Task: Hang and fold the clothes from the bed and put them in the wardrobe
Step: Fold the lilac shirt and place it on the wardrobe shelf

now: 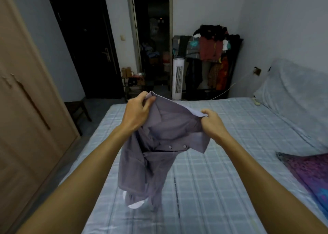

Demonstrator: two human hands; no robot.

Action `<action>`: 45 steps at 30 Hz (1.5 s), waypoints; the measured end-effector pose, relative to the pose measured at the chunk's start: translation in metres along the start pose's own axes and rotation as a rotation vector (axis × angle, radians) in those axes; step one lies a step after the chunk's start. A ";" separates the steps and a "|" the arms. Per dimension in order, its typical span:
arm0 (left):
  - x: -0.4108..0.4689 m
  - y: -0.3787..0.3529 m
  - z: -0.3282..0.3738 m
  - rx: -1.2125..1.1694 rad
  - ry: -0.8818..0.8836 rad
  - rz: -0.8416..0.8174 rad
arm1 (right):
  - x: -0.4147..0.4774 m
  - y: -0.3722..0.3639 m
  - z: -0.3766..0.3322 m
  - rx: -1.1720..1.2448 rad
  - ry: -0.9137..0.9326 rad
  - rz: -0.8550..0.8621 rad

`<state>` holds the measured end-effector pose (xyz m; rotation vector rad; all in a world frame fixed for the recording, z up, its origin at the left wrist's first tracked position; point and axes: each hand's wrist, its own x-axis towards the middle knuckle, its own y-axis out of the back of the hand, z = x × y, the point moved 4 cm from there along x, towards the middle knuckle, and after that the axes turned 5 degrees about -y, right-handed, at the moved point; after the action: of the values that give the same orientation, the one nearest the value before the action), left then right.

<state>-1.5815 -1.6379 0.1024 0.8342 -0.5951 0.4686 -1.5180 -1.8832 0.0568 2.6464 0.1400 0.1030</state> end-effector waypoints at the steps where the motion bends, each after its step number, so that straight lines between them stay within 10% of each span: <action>1: -0.001 0.003 -0.007 0.026 -0.004 0.005 | 0.001 -0.001 -0.003 0.004 -0.003 -0.002; 10: 0.006 0.027 -0.017 -0.026 0.107 0.143 | -0.008 -0.022 -0.030 0.337 0.006 -0.361; 18: 0.011 0.039 -0.011 -0.035 0.033 0.127 | 0.012 -0.002 -0.051 0.486 -0.069 -0.289; 30: 0.006 0.035 -0.016 -0.100 0.207 0.070 | -0.011 -0.003 -0.032 0.351 0.135 -0.929; 40: -0.022 0.039 0.010 -0.144 0.290 -0.394 | -0.001 0.017 -0.024 0.327 0.216 -0.159; 45: -0.042 0.043 0.030 -0.125 0.281 -0.272 | -0.009 0.022 -0.022 0.273 0.323 0.059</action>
<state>-1.6476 -1.6435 0.1139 0.7021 -0.2438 0.2897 -1.5272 -1.8930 0.0860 2.8862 0.1940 0.5699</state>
